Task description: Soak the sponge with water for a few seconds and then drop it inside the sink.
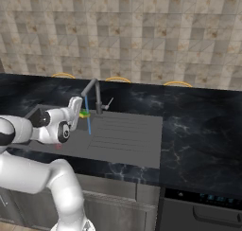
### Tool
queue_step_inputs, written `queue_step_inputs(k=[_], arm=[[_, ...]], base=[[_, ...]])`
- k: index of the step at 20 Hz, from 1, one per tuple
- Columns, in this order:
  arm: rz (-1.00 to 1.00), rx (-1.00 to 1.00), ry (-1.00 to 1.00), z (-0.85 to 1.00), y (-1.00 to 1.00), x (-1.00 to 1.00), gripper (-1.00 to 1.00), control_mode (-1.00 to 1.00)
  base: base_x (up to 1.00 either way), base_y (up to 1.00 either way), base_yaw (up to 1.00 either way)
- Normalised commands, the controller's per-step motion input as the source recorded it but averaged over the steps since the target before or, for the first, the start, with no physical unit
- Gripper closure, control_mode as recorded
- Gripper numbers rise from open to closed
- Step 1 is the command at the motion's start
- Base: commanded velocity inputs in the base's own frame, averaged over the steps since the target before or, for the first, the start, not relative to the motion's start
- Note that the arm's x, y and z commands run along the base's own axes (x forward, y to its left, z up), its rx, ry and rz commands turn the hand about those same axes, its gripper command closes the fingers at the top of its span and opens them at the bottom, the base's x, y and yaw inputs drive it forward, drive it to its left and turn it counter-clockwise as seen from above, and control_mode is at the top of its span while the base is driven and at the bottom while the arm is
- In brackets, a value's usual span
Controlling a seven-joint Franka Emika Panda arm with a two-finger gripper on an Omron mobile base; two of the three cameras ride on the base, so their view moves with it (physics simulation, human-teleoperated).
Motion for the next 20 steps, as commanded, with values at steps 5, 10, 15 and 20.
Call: queue_step_inputs(k=[5, 10, 15, 20], arm=[[0.0, 0.0, 0.0, 0.04, -0.02, -0.1, 1.0, -1.0], [0.0, 0.0, 0.0, 0.0, 0.0, 0.0, 1.0, -1.0], [0.0, 0.0, 0.0, 0.0, 0.0, 0.05, 1.0, -1.0], [0.0, 0.0, 0.0, -0.06, 0.0, 0.33, 1.0, -1.0]], base=[[0.0, 0.0, 0.0], [0.0, 0.0, 0.0], [0.0, 0.0, 0.0], [0.0, 0.0, 0.0]])
